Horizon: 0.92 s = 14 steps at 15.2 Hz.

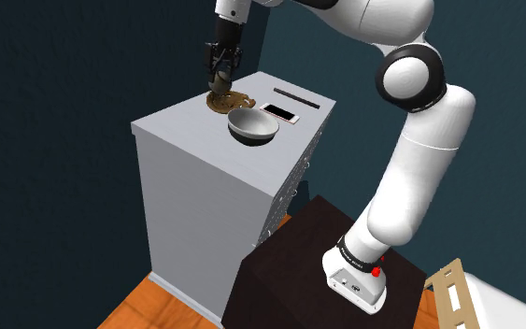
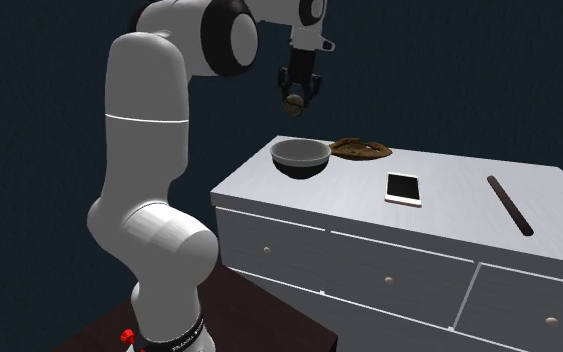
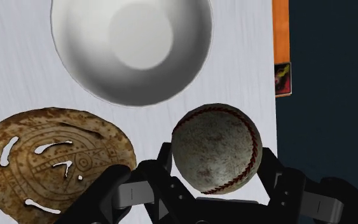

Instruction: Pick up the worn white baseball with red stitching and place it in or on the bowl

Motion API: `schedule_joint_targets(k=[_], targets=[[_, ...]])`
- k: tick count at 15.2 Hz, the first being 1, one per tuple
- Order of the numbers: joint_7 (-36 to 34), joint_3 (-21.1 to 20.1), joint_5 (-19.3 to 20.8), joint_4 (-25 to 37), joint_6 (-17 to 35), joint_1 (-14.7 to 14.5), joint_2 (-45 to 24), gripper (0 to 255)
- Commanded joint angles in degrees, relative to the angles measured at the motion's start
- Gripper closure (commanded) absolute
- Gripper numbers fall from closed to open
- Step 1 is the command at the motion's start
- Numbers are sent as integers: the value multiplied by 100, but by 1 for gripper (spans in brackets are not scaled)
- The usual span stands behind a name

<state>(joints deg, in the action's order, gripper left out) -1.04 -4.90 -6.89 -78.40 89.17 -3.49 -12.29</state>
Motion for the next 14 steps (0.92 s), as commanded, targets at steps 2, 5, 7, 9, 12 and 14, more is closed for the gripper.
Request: schedule_joint_targets(k=[2,5,7,9,12,14], targets=[[262,92,-55,-775,134,155,609,255],[558,221,-86,-1468,212,310,1186,255],[757,317,-90,-1872,234,407,1542,255],[926,407,-81,-2181,236,485,1826,255],[953,406,-84,-2450,470,481,1859,255],[971,404,-86,-2622,625,480,1875,255]])
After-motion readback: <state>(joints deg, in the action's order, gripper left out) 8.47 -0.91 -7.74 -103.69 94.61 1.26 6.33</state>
